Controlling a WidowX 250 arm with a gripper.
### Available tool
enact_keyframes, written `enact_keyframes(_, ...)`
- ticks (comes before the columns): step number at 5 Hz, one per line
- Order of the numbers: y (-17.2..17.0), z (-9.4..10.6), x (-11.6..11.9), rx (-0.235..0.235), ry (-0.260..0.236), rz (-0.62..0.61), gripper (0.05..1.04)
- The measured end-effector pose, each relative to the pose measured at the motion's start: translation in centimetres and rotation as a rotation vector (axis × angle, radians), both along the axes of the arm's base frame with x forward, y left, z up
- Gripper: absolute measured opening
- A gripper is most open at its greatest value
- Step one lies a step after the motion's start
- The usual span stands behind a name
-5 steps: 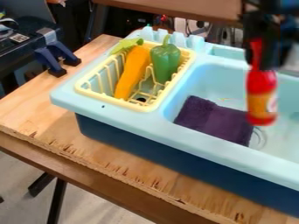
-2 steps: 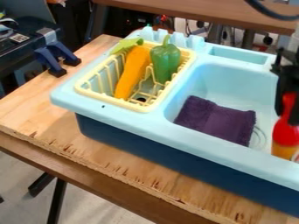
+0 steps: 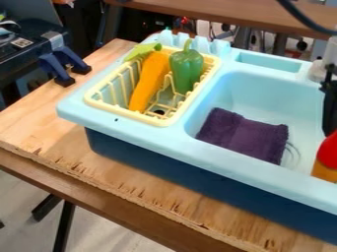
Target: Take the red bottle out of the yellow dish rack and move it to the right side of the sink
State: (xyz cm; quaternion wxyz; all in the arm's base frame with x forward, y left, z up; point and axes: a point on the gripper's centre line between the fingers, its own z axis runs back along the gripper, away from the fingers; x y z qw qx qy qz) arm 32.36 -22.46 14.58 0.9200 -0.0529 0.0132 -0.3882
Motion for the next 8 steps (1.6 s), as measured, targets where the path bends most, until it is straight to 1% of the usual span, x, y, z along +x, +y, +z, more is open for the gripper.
enact_keyframes(1,0.0,-1.0,-0.2,-0.005,-0.006,-0.012,0.997)
enact_keyframes(2,-0.1,1.2,-1.1,-0.049,-0.072,-0.011,1.007)
enact_keyframes(3,-0.6,3.7,-1.6,-0.098,-0.142,-0.037,1.003)
enact_keyframes(4,-0.5,5.4,-1.8,-0.139,-0.172,-0.04,1.003)
enact_keyframes(5,-0.2,5.7,-1.8,-0.129,-0.188,-0.028,1.003)
enact_keyframes(6,0.2,5.8,-2.0,-0.082,-0.19,-0.009,1.003)
enact_keyframes(7,0.5,5.8,-1.9,-0.065,-0.184,0.011,1.003)
enact_keyframes(8,1.0,5.9,-1.8,-0.06,-0.177,0.033,1.003)
